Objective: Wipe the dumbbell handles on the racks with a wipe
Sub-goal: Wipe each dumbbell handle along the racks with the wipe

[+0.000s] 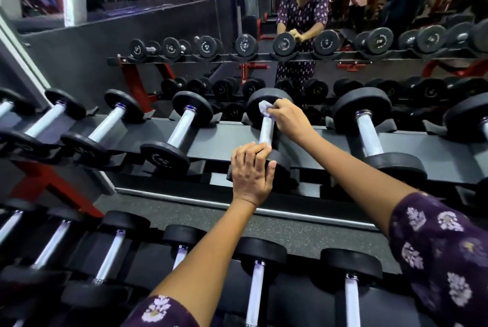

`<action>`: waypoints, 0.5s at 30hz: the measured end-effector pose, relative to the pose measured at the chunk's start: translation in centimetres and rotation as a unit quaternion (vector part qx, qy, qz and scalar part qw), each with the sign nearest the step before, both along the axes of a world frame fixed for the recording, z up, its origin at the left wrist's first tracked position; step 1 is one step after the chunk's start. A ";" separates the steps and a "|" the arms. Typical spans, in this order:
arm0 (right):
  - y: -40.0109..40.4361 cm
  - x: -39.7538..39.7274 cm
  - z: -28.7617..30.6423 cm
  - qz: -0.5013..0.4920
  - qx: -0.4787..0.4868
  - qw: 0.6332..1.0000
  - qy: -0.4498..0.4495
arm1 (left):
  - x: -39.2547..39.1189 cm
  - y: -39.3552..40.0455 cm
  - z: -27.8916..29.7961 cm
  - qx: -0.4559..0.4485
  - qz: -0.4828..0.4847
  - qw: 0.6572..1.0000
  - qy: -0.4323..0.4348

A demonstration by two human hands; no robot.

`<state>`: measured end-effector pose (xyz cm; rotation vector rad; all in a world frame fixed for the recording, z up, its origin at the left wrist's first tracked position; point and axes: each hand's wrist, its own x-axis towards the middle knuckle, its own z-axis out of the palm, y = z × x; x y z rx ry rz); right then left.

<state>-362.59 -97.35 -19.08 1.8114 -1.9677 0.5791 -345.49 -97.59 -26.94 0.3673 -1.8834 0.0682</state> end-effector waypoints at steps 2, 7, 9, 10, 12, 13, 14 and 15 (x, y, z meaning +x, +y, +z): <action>-0.1 0.7 0.4 -0.008 0.007 0.999 -0.037 | 0.0 -0.1 -0.1 0.003 0.002 1.000 0.002; 1.9 1.7 -0.5 -0.004 0.039 0.981 -0.192 | -0.1 0.1 -0.4 0.012 0.005 1.000 -0.002; 2.7 2.6 -0.1 0.049 0.075 0.976 -0.199 | -0.1 0.2 -0.4 0.020 0.005 1.000 -0.003; 2.7 2.9 0.3 0.060 0.095 0.976 -0.185 | 0.0 0.2 -0.4 0.023 0.005 1.000 -0.005; 1.9 2.4 1.4 0.033 0.108 0.982 -0.152 | 0.1 0.2 -0.2 0.028 0.004 1.000 -0.013; 1.3 1.8 1.7 0.003 0.107 0.982 -0.154 | 0.1 0.4 -0.1 0.032 0.002 0.999 -0.018; 0.8 1.1 1.9 -0.025 0.106 0.980 -0.165 | 0.2 0.5 0.0 0.035 0.000 0.999 -0.023; 0.4 0.7 2.0 -0.040 0.104 0.978 -0.178 | 0.4 0.5 0.2 0.036 -0.002 0.999 -0.025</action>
